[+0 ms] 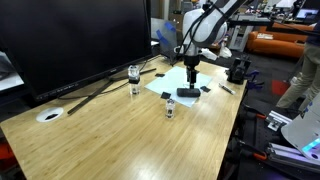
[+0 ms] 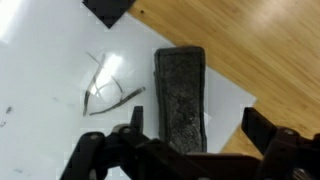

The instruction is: Use the black eraser to wipe the small whiteboard on the desk

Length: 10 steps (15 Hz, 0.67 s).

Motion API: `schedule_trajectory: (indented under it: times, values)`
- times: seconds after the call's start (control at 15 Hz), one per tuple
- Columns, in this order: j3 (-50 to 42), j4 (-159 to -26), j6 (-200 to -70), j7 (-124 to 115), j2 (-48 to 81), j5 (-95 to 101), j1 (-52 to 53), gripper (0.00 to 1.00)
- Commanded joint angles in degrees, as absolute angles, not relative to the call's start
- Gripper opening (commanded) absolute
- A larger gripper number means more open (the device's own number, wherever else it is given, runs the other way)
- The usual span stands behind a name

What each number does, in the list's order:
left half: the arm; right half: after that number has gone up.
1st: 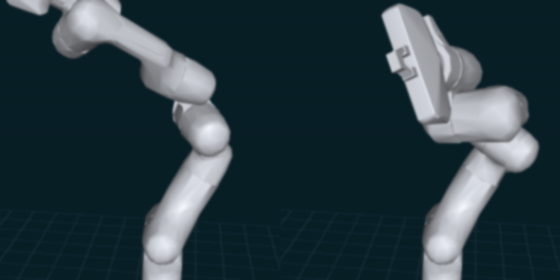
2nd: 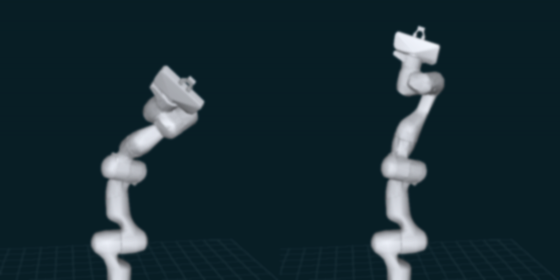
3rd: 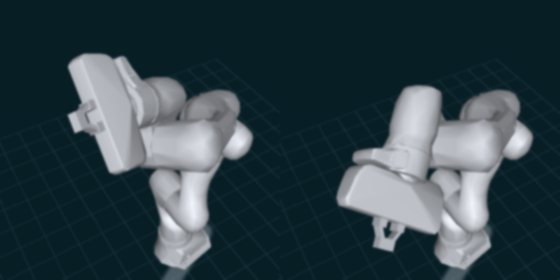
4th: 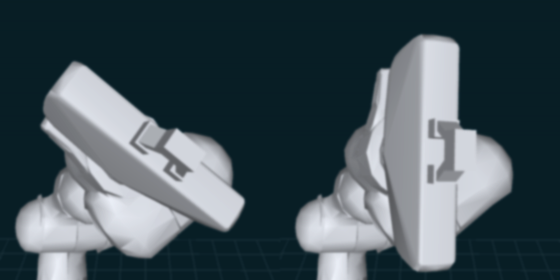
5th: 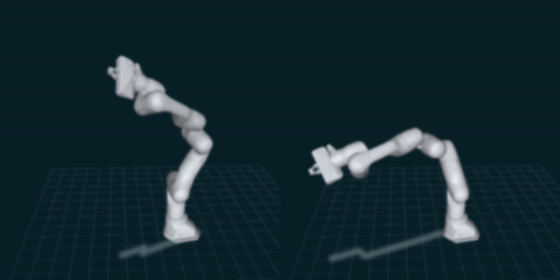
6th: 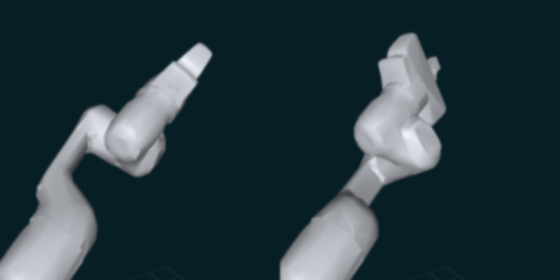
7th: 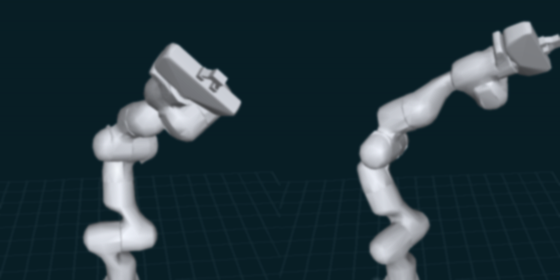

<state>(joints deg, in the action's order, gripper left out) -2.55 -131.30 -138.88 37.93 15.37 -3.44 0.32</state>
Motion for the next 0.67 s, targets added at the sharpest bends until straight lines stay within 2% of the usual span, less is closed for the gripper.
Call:
schedule_trajectory:
  times: [0.0, 0.6]
  values:
    - [0.08, -129.44, -142.12, 39.54, 19.09, -1.60, -2.41, 1.00]
    - [1.94, -129.64, -142.14, 36.90, 20.43, 6.21, -2.07, 1.00]
